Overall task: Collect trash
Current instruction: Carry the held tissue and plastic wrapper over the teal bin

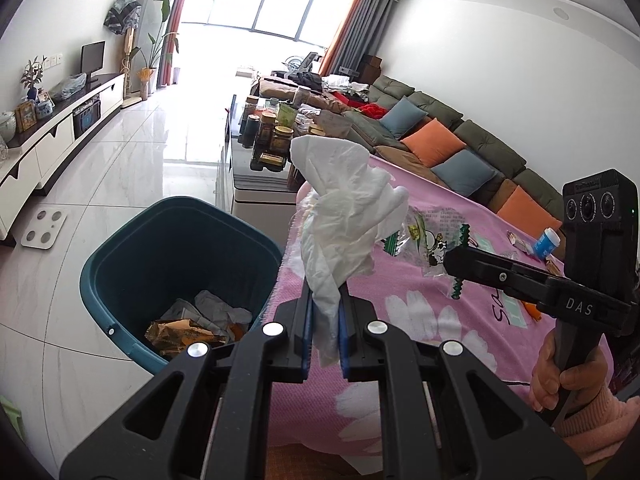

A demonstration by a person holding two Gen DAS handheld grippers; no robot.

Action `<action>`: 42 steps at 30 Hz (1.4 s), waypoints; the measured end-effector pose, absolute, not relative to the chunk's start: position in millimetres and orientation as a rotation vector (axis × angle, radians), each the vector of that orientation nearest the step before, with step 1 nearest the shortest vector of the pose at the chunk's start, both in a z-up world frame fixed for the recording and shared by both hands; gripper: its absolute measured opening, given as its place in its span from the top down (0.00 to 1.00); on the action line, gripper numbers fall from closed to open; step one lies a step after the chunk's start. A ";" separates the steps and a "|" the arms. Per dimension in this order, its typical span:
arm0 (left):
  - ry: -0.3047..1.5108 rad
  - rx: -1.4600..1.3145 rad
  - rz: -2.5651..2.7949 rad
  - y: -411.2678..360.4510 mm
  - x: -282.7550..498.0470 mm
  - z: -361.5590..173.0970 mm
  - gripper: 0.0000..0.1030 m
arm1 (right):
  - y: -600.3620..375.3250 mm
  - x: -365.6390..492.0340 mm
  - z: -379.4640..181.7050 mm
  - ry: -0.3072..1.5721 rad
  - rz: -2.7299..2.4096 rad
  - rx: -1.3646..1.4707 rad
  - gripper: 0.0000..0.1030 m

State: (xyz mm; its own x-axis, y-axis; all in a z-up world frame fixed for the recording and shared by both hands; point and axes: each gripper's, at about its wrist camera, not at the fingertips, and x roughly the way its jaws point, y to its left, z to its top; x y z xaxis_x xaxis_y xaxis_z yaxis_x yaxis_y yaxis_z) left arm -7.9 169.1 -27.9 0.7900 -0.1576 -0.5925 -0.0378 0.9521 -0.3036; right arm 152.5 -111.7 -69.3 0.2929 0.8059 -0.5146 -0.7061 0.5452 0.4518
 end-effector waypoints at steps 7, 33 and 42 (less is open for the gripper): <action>0.656 -0.325 -0.030 180.2 -10.9 -31.3 0.90 | -94.9 148.4 -69.1 0.783 1.042 0.122 0.86; 0.668 -0.382 0.052 189.6 -12.6 -41.4 0.90 | -55.2 150.3 -71.8 0.816 1.085 0.069 0.85; 0.678 -0.399 0.080 188.8 -8.5 -45.7 0.90 | -38.0 150.3 -73.5 0.830 1.098 0.041 0.85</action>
State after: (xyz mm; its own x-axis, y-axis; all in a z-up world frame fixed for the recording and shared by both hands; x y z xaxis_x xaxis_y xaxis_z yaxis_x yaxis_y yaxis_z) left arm -8.5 188.8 -45.7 0.7791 -0.0568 -0.6243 -0.1997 0.9215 -0.3331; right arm 150.3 -38.0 -73.5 0.1934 0.7969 -0.5723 -0.7676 0.4862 0.4176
